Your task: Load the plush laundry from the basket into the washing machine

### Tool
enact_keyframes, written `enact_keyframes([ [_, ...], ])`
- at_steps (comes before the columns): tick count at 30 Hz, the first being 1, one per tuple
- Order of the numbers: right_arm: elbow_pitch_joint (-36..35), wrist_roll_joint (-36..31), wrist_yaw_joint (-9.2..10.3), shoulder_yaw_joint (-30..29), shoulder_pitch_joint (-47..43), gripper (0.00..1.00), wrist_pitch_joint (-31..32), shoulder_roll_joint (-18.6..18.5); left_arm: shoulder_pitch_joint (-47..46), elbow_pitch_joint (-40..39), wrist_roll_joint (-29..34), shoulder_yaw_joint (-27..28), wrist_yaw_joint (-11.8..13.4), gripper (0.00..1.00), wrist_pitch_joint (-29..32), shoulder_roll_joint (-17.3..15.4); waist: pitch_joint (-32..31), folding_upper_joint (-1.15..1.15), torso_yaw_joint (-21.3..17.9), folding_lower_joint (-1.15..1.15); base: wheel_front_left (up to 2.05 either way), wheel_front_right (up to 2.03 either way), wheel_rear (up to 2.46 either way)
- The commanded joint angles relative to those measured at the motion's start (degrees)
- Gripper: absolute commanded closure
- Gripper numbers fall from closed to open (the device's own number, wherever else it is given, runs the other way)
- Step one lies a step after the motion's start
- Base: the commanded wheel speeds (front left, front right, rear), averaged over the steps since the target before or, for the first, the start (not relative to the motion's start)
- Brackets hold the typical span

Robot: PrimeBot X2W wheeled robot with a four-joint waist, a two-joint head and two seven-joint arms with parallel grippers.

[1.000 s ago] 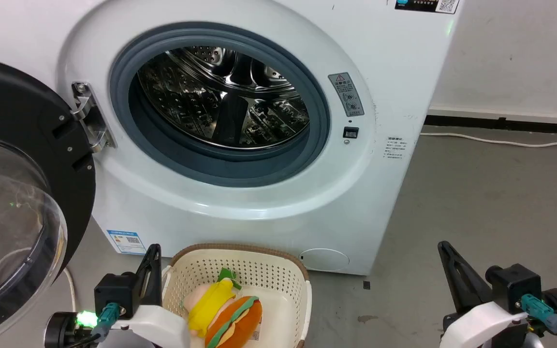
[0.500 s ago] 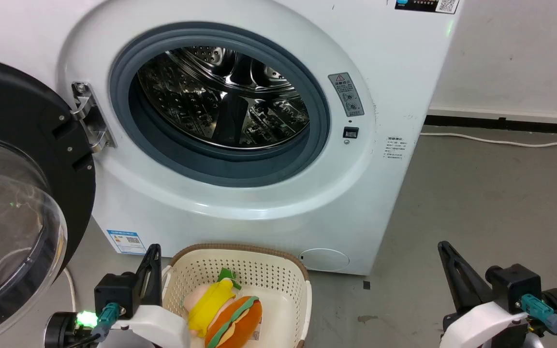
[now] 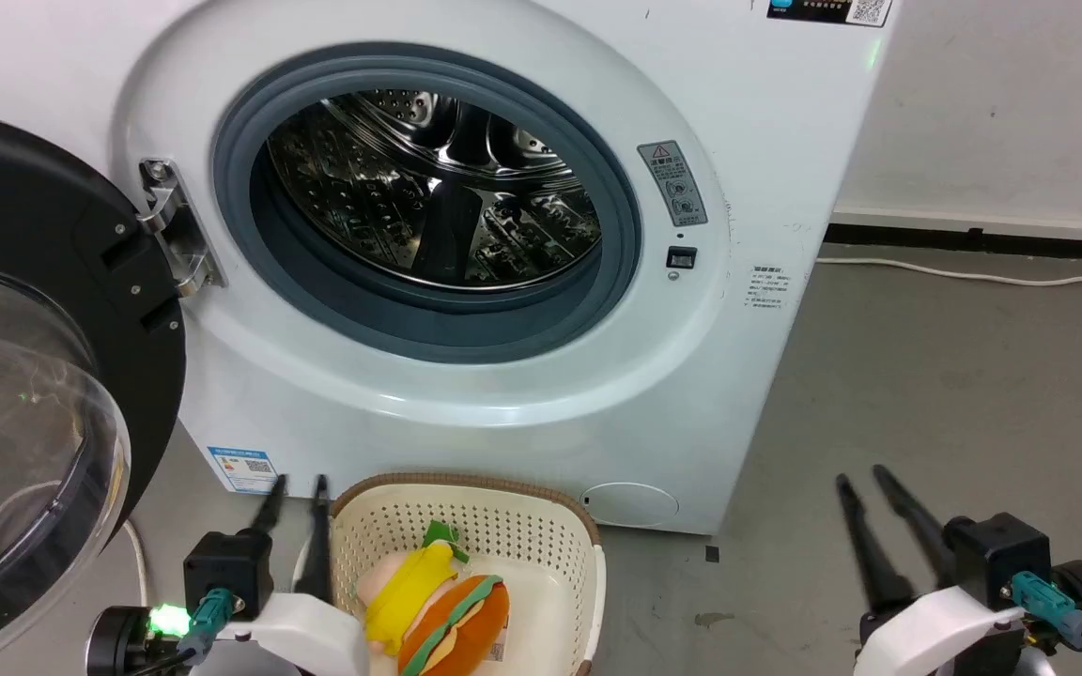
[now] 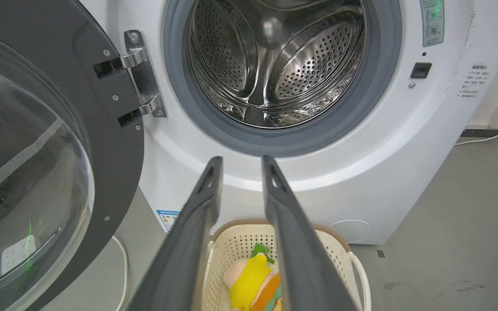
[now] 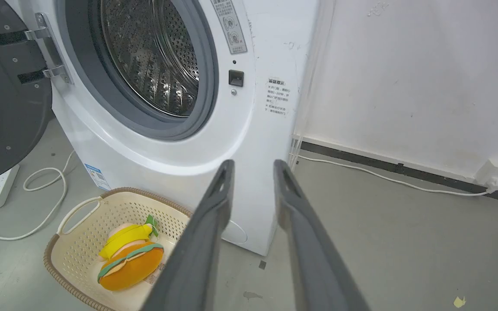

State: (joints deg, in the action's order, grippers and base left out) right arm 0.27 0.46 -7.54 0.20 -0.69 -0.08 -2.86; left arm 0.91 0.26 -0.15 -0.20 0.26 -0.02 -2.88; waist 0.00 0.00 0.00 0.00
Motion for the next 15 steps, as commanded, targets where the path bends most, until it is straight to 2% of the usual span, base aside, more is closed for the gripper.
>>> enact_keyframes([
  [1,0.0,0.05,0.0,0.0,0.0,0.0,-0.02,0.0,0.0,0.0,-0.01,-0.01,0.0,0.0,-0.03,0.0,0.0,0.0,0.0,0.0,0.0,0.0,0.0],
  [15,0.03,2.38,0.01,-0.37,0.36,0.0,-1.55,0.0,-0.4,0.66,-0.67,-0.95,0.08,0.0,-1.55,-0.03,1.59,0.0,-0.62,0.0,0.0,0.0,0.0],
])
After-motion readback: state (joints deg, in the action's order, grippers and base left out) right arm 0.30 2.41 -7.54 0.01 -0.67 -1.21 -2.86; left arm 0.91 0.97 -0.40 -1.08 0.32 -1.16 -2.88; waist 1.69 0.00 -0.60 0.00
